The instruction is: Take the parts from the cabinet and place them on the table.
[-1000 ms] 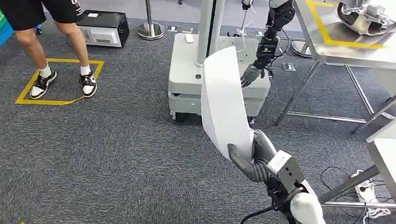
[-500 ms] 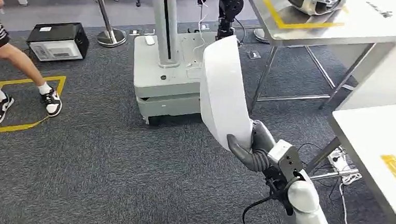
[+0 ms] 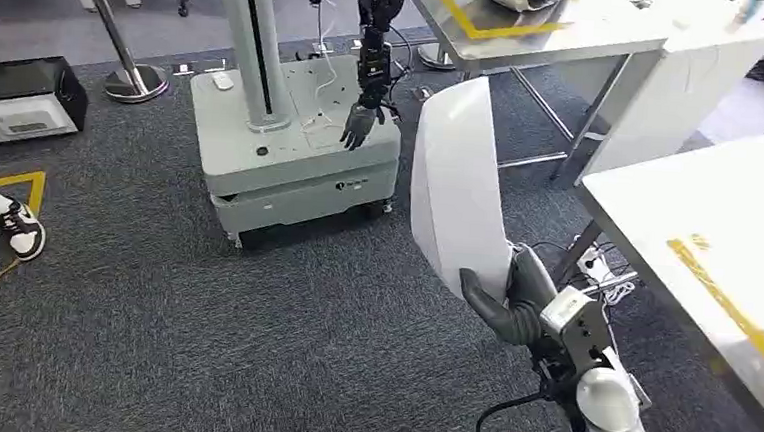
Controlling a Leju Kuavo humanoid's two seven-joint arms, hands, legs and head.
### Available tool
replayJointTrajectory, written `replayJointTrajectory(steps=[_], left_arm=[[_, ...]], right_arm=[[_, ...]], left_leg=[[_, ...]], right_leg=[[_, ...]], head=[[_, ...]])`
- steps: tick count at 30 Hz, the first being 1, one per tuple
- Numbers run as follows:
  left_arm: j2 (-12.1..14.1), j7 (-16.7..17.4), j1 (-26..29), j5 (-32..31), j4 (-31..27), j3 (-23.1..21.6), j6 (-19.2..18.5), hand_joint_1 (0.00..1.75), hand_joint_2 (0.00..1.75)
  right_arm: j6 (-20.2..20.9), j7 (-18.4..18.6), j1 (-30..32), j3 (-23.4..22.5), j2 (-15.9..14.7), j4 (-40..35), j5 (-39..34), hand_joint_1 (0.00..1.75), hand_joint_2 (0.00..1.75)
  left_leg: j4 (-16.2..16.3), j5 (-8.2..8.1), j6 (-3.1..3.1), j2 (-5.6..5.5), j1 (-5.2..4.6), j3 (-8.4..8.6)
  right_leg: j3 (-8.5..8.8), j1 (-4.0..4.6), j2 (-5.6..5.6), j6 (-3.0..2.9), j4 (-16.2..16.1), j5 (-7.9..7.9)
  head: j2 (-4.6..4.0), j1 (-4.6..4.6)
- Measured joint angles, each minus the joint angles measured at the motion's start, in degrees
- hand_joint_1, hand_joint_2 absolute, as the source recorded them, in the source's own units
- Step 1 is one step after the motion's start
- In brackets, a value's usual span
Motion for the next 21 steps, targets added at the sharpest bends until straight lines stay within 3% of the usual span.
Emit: replayJointTrajectory(steps=[1, 2, 3, 6, 7, 8, 9, 11, 12, 13, 15, 16, 17, 18, 21], left_arm=[[0.0, -0.1, -0.1, -0.1, 0.0, 0.0, 0.0, 0.0, 1.75], [-0.2, -0.2, -0.2, -0.2, 0.0, 0.0, 0.0, 0.0, 1.75], [-0.2, -0.4, -0.2, -0.2, 0.0, 0.0, 0.0, 0.0, 1.75], [-0.1, -0.5, -0.3, -0.3, 0.1, 0.0, 0.0, 0.0, 1.75], [0.0, -0.5, -0.4, -0.3, 0.1, 0.0, 0.0, 0.0, 1.75], [0.1, -0.5, -0.4, -0.3, 0.1, 0.0, 0.0, 0.0, 1.75], [0.1, -0.5, -0.4, -0.2, 0.1, 0.0, -0.1, 0.0, 1.75], [0.3, -0.5, -0.3, 0.0, 0.1, 0.0, 0.0, 0.0, 1.75], [0.4, -0.4, -0.3, 0.2, 0.1, 0.0, -0.1, 0.0, 1.75], [0.5, -0.4, -0.3, 0.3, 0.1, 0.0, 0.0, 0.0, 1.75], [0.7, -0.3, -0.3, 0.5, 0.1, 0.0, 0.0, 0.0, 1.75], [0.9, -0.3, -0.3, 0.5, 0.1, 0.0, 0.0, 0.0, 1.75], [0.9, -0.4, -0.3, 0.5, 0.1, 0.0, 0.0, 0.0, 1.75], [0.8, -0.4, -0.3, 0.6, 0.1, 0.0, 0.0, 0.0, 1.75], [0.9, -0.5, -0.5, 0.8, 0.0, 0.0, 0.0, 0.0, 1.75]], right_arm=[[0.0, -0.1, 0.2, -0.2, 0.0, -0.4, 0.0, 1.75, 1.75], [0.1, -0.2, 0.3, -0.3, 0.0, -0.8, 0.1, 1.75, 1.75], [0.1, -0.3, 0.4, -0.4, 0.0, -1.1, 0.2, 1.75, 1.75], [0.1, -0.7, 1.1, -0.9, 0.0, -1.7, 0.1, 1.75, 1.75], [0.1, -0.8, 1.5, -1.0, 0.0, -1.9, 0.1, 1.75, 1.75], [0.1, -1.0, 1.3, -1.0, 0.0, -2.0, 0.0, 1.75, 1.75], [0.2, -1.0, 1.0, -1.0, 0.0, -2.0, 0.0, 1.75, 1.75], [0.2, -1.1, 0.9, -0.9, 0.0, -2.0, 0.0, 1.75, 1.75], [0.2, -1.1, 0.9, -0.9, 0.1, -2.0, 0.0, 1.75, 1.75], [0.2, -1.0, 0.8, -0.8, 0.1, -1.9, 0.0, 1.75, 1.75], [0.1, -0.9, 0.2, -0.8, 0.1, -1.8, 0.1, 1.75, 1.75], [0.1, -0.8, -0.1, -0.7, 0.1, -1.8, 0.1, 1.75, 1.75], [0.1, -0.7, -0.4, -0.5, 0.1, -1.8, 0.0, 1.75, 1.75], [0.1, -0.3, -1.0, -0.3, 0.1, -1.6, 0.0, 1.75, 1.75], [0.1, 0.0, -1.4, 0.5, 0.2, -1.2, 0.0, 1.75, 1.75]], left_leg=[[0.0, -0.13, -0.05, 0.7, -0.1, 0.21], [0.0, -0.28, -0.29, 1.22, -0.39, 0.32], [-0.1, -0.43, -0.62, 1.62, -0.23, 0.39], [-0.6, -0.48, -1.48, 3.69, -0.19, 1.1], [0.0, -0.94, -1.93, 1.65, -0.01, 0.85], [1.6, -2.11, -2.17, -1.5, 0.04, 0.22], [5.3, -4.37, -2.37, -3.3, 0.12, -1.43], [13.8, -7.89, -2.7, -4.16, 0.29, -5.53], [16.1, -8.12, -2.82, -4.16, 0.34, -6.83], [15.5, -6.86, -2.92, -4.17, 0.44, -6.72], [7.6, -1.62, -3.22, -4.73, 0.82, -3.29], [3.0, 0.58, -3.43, -5.92, 1.13, -1.11], [0.9, -0.37, -3.65, -9.18, 1.45, 0.01], [0.4, -0.12, -2.96, -8.94, 1.33, -0.28], [0.5, 0.18, -1.82, -7.04, 0.96, 0.0]], right_leg=[[3.5, 0.61, -2.46, -0.67, -5.9, 1.63], [4.09, 1.09, -4.9, -1.34, -6.9, 0.68], [4.08, 1.19, -4.55, -1.01, -7.6, 1.15], [3.83, 1.4, -2.17, -1.78, -8.2, 1.59], [4.5, 0.53, -1.68, -1.89, -9.0, 2.22], [4.67, 0.37, -1.1, -2.06, -9.3, 2.29], [4.62, 0.24, -0.46, -2.36, -9.3, 2.48], [4.49, 0.2, 0.99, -2.42, -9.1, 2.45], [4.4, 0.17, 1.82, -2.41, -9.0, 2.44], [4.38, 0.09, 2.66, -2.37, -8.8, 2.42], [4.29, -0.28, 4.35, -1.91, -8.2, 2.19], [4.23, -0.48, 4.95, -1.6, -7.9, 2.01], [3.93, -0.52, 5.59, -1.11, -7.5, 1.87], [3.43, -0.44, 6.36, -0.62, -6.9, 1.85], [2.97, -0.67, 8.02, 0.61, -7.6, 2.67]], head=[[-0.02, 0.0], [0.0, -0.11], [0.0, -0.02], [-0.02, -0.04], [0.0, -0.04], [0.0, -0.18], [0.0, -0.24], [0.0, -0.24], [0.0, -0.24], [0.0, -0.24], [0.0, -0.24], [0.0, -0.26], [0.0, -0.24], [-0.02, -0.28], [0.0, -0.33]])
